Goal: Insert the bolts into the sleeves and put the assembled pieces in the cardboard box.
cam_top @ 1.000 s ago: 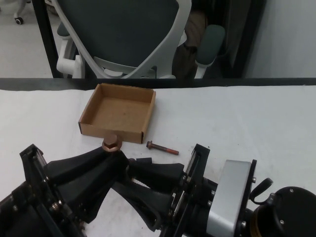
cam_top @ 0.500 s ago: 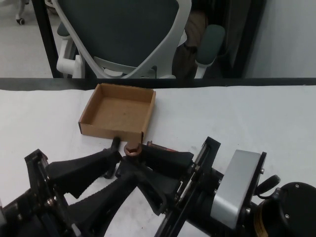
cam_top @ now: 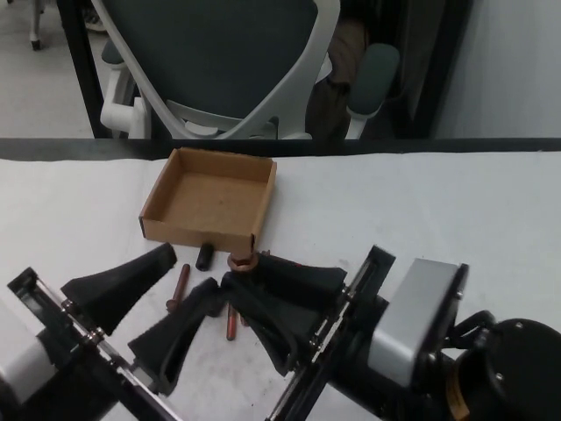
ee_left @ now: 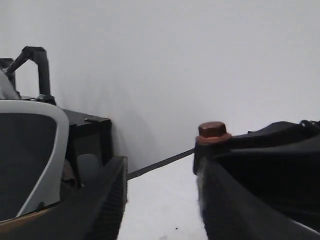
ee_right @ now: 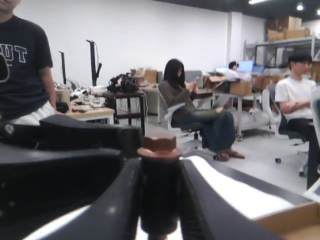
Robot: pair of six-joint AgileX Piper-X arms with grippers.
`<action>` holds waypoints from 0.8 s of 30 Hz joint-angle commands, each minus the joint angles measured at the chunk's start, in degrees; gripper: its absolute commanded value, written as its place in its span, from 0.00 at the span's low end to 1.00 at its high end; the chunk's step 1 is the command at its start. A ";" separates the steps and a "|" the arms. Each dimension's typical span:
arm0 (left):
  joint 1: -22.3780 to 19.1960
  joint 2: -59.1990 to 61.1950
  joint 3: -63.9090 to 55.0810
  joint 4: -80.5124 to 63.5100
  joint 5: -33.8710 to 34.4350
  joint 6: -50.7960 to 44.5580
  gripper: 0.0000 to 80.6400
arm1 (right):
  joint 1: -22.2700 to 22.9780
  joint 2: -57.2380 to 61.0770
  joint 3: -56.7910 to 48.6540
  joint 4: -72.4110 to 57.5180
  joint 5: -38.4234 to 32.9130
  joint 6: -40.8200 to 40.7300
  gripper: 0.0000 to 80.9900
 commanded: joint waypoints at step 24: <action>-0.21 0.11 -8.23 34.68 -4.88 -1.82 0.25 | -14.98 -0.27 -27.00 64.89 -12.45 9.58 0.00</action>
